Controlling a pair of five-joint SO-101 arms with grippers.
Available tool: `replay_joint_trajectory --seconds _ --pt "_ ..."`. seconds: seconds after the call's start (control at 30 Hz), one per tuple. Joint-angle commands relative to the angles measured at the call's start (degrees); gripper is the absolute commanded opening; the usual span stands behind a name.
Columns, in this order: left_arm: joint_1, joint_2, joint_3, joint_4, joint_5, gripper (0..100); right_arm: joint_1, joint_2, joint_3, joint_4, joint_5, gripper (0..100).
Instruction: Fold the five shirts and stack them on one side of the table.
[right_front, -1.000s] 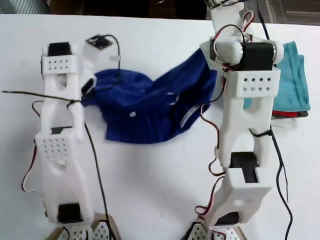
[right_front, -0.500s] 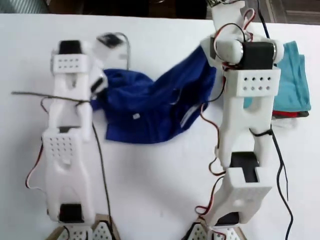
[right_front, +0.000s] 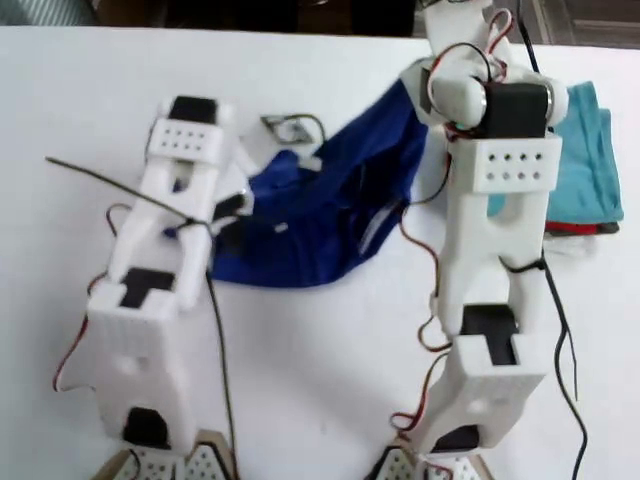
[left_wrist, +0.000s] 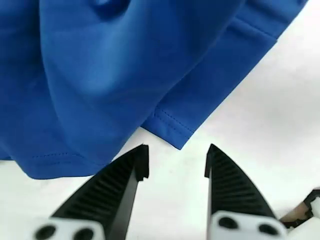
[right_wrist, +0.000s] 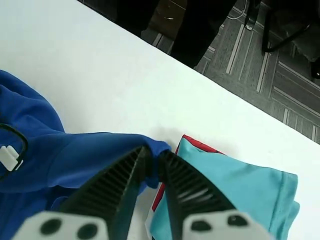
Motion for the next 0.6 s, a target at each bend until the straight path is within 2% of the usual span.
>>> replay_joint_trajectory --seconds 0.0,0.2,0.33,0.43,0.57 --pt "0.4 0.5 0.0 -1.1 -1.0 21 0.6 -0.2 -0.2 -1.3 0.5 2.0" --pt "-0.7 9.4 -0.6 -7.6 -0.8 21 0.7 -0.2 -0.2 -1.0 0.5 2.0" --pt "0.1 11.1 -0.6 -8.9 0.7 17 0.7 -0.2 -0.2 -0.9 0.5 2.0" --pt "-0.5 11.2 -0.6 -13.5 1.4 16 0.7 -0.2 -0.2 -0.9 0.5 2.0" --pt "-2.1 10.5 -2.2 -16.9 6.9 16 0.7 -0.2 -0.2 -0.9 0.5 2.0"
